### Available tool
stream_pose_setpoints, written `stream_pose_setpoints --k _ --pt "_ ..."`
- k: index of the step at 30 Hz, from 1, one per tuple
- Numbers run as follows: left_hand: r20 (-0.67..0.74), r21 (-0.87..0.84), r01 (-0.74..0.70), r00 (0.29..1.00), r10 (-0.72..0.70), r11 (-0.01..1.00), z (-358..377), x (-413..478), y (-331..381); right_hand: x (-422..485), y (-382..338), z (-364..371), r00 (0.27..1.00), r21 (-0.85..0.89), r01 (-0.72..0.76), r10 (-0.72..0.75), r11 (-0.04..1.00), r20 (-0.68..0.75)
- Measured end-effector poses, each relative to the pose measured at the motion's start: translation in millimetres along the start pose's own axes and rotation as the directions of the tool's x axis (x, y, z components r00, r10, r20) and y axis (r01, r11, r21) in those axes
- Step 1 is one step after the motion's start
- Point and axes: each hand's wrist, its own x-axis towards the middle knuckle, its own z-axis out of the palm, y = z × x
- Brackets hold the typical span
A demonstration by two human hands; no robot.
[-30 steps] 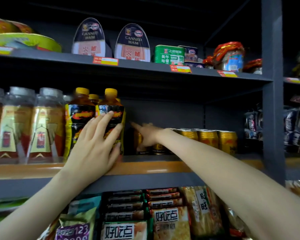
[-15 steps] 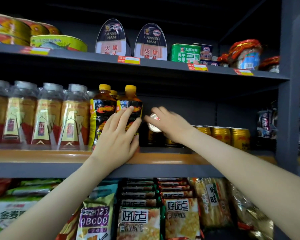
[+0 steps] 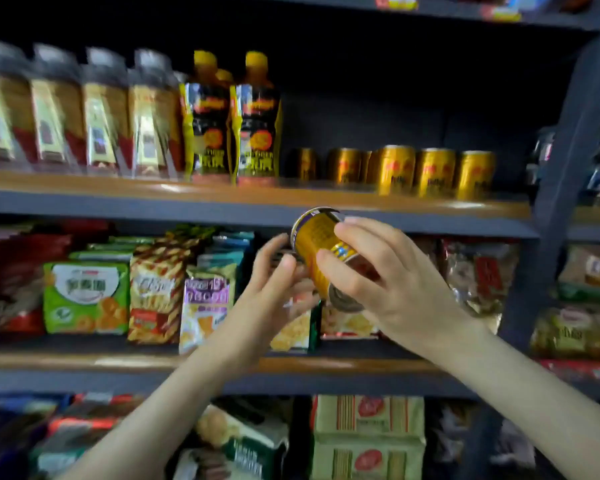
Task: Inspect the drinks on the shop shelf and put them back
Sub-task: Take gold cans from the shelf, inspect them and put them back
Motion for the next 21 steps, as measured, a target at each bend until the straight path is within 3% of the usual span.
stream_pose_setpoints --k 1,3,7,9,13,16,19,21 --pt "0.002 -0.159 0.116 0.993 -0.118 0.980 6 -12 -14 -14 -14 -6 1.000 0.046 -0.011 0.012 0.999 -0.017" --pt "-0.003 -0.278 0.245 0.967 -0.256 0.929 22 -36 -37 -42 -39 -15 0.999 0.165 -0.050 0.050 0.985 0.005" --pt "-0.086 -0.388 0.301 0.929 -0.359 0.871 51 -85 -74 -108 -75 -33 0.960 0.417 -0.266 0.200 0.869 0.195" --pt "-0.165 -0.356 0.291 0.916 -0.366 0.888 62 -103 -85 -139 -94 -45 0.884 0.546 -0.461 0.311 0.699 0.349" --pt "-0.265 -0.250 0.301 0.893 -0.364 0.920 74 -135 -97 -172 -138 -68 0.628 0.643 -0.744 0.519 0.183 0.580" --pt "-0.270 -0.130 0.335 0.894 -0.358 0.933 81 -148 -97 -175 -158 -82 0.440 0.582 -0.805 0.541 -0.117 0.717" --pt "-0.238 0.047 0.331 0.920 -0.311 0.942 82 -154 -94 -174 -164 -90 0.347 0.544 -0.790 0.524 -0.284 0.778" --pt "-0.213 0.113 0.316 0.934 -0.288 0.942 79 -159 -91 -173 -165 -94 0.280 0.503 -0.724 0.465 -0.472 0.840"
